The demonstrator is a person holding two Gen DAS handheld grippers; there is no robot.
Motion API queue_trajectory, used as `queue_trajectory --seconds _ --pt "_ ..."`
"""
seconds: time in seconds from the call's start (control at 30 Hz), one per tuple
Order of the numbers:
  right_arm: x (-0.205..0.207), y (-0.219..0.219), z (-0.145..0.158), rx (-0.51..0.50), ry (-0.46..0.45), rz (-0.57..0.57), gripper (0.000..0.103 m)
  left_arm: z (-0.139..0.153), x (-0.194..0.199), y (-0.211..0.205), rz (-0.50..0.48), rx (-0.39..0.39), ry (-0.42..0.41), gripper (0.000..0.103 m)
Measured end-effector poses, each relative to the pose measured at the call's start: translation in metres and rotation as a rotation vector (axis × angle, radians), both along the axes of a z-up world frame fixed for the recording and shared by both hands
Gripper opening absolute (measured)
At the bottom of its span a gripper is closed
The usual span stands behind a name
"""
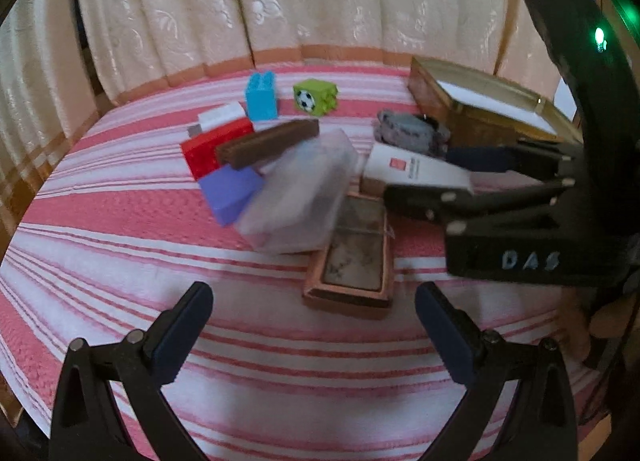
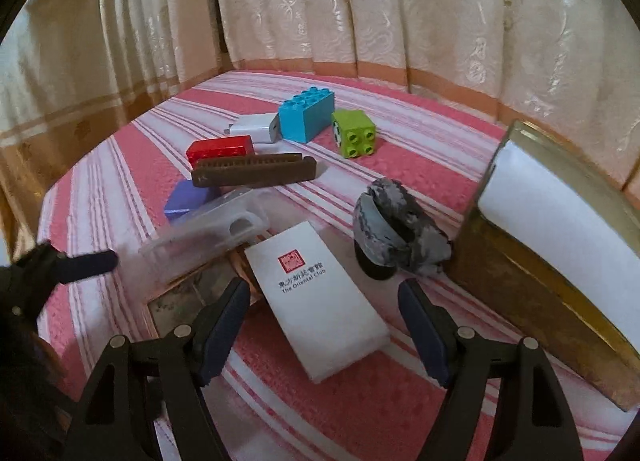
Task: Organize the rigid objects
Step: 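Grasp the white Oriental Club box with the right tool while the left tool reaches the copper-framed card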
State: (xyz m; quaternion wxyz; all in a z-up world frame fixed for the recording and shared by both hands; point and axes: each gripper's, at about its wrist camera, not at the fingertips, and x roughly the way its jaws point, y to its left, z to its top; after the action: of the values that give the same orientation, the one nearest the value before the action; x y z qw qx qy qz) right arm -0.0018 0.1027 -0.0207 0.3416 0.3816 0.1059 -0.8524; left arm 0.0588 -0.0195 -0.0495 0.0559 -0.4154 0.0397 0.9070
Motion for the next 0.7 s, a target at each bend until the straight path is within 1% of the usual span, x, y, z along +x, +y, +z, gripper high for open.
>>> queue_trajectory --seconds 0.03,0.07,0.1,0.13,0.2,0.23,0.3,0.33,0.5,0.63,0.7 --pt "-0.002 0.002 -0.001 -0.023 -0.027 0.014 0.065 -0.001 -0.001 0.001 0.001 0.003 -0.006 0.102" --pt "-0.003 0.005 -0.001 -0.043 -0.054 0.023 0.059 -0.001 -0.003 0.002 0.005 0.007 -0.013 0.102" --pt "-0.004 0.007 -0.002 -0.055 -0.081 0.031 0.049 -0.002 -0.004 0.001 0.009 0.013 -0.018 0.102" --pt "-0.005 0.008 -0.003 -0.037 -0.093 0.034 0.047 -0.002 -0.007 0.001 0.016 0.023 -0.025 0.102" --pt "-0.001 0.01 -0.001 -0.006 -0.06 0.032 0.046 -0.003 -0.012 -0.001 0.031 0.04 -0.036 0.102" --pt "0.0 0.012 -0.001 0.001 -0.057 0.033 0.046 -0.002 -0.014 -0.002 0.043 0.046 -0.037 0.102" --pt "0.004 0.016 0.0 0.01 -0.056 0.041 0.046 -0.002 -0.018 -0.005 0.072 0.044 -0.031 0.093" --pt "0.005 0.017 -0.001 0.016 -0.052 0.046 0.046 -0.003 -0.021 -0.005 0.076 0.047 -0.042 0.093" --pt "0.009 0.023 0.0 0.045 -0.032 0.06 0.046 0.0 -0.024 0.003 0.057 0.037 -0.043 0.078" --pt "0.009 0.015 -0.004 0.093 0.015 0.044 0.046 0.0 -0.024 0.005 0.06 0.038 -0.042 0.076" --pt "0.008 0.016 -0.003 0.091 0.012 0.041 0.046 0.0 -0.027 0.004 0.05 0.042 -0.044 0.075"
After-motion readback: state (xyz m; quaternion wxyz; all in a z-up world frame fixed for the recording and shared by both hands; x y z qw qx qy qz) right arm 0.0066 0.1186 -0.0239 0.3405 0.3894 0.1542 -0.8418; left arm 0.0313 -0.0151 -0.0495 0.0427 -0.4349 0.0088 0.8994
